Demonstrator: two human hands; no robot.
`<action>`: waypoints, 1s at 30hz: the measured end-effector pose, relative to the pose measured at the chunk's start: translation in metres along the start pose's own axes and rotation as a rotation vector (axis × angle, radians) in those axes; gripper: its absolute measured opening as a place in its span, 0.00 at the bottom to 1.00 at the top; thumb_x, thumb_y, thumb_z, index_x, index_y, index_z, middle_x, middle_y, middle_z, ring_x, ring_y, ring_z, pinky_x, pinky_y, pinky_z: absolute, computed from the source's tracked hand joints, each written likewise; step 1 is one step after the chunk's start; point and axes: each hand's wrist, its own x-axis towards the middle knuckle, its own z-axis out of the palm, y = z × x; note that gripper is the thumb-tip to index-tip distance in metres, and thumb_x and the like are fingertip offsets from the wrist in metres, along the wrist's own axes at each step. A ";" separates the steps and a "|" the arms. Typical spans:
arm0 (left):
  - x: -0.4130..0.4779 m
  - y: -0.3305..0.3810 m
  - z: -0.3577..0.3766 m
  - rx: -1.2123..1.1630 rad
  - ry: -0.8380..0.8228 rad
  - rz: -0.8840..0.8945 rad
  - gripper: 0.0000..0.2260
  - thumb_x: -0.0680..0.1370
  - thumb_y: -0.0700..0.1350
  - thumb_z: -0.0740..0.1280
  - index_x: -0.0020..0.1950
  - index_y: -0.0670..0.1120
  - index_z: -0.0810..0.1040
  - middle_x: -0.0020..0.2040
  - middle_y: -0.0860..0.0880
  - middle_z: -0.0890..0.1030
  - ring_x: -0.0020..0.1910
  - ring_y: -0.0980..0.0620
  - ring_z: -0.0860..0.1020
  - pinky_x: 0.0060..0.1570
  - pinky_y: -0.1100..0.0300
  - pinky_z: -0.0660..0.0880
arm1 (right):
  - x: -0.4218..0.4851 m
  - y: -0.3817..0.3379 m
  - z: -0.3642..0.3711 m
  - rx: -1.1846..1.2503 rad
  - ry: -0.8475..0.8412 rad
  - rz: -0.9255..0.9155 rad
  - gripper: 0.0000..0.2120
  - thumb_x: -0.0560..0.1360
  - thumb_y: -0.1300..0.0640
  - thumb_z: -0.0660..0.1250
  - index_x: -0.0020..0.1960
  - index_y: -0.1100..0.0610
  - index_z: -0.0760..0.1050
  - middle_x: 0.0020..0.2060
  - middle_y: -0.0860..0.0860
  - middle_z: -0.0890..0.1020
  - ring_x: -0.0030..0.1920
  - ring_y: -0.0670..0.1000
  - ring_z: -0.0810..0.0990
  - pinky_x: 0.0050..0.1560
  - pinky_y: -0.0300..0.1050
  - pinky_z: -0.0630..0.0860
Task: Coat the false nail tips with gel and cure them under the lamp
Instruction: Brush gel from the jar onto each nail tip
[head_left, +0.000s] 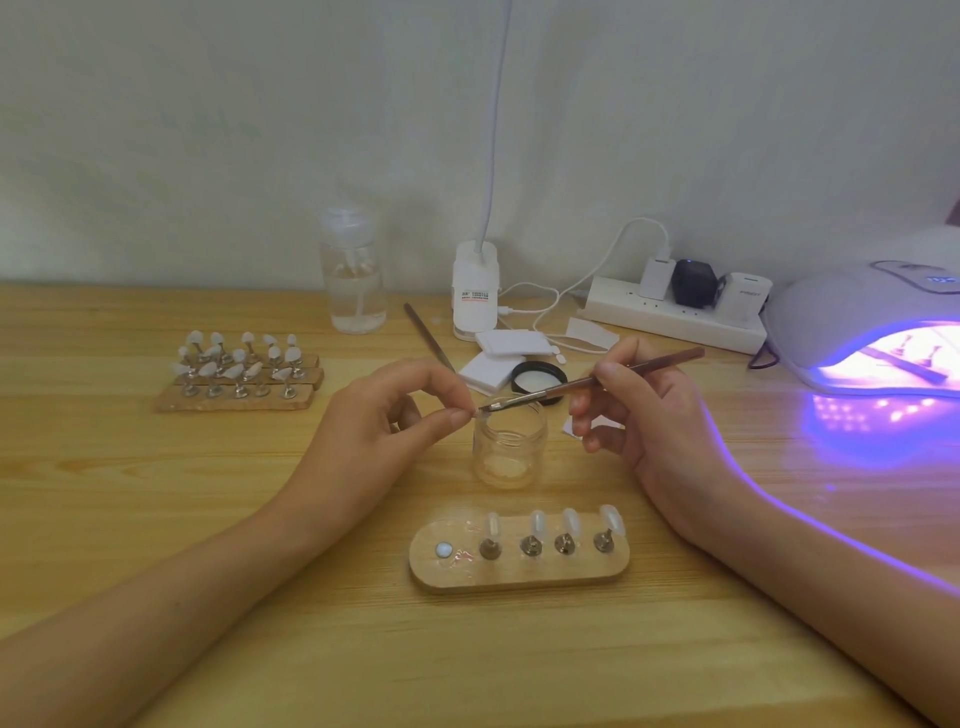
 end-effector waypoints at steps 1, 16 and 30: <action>0.000 0.000 0.000 0.003 -0.001 0.003 0.07 0.75 0.39 0.72 0.42 0.51 0.80 0.33 0.66 0.77 0.28 0.60 0.67 0.33 0.73 0.65 | 0.000 0.001 0.000 -0.005 0.025 0.006 0.08 0.79 0.57 0.64 0.41 0.55 0.71 0.33 0.54 0.81 0.33 0.51 0.79 0.30 0.39 0.75; -0.002 0.005 0.001 0.021 0.000 -0.014 0.05 0.76 0.40 0.72 0.42 0.49 0.80 0.29 0.66 0.75 0.26 0.60 0.67 0.30 0.74 0.64 | 0.000 -0.002 -0.001 0.049 0.017 -0.031 0.07 0.78 0.57 0.63 0.41 0.56 0.71 0.32 0.53 0.80 0.32 0.49 0.78 0.30 0.38 0.74; -0.001 0.005 0.001 -0.020 0.001 -0.101 0.04 0.75 0.41 0.73 0.41 0.49 0.81 0.28 0.61 0.75 0.26 0.59 0.66 0.29 0.71 0.64 | 0.000 0.001 0.000 0.027 0.006 -0.017 0.07 0.78 0.58 0.64 0.42 0.57 0.71 0.32 0.54 0.80 0.32 0.49 0.79 0.32 0.39 0.75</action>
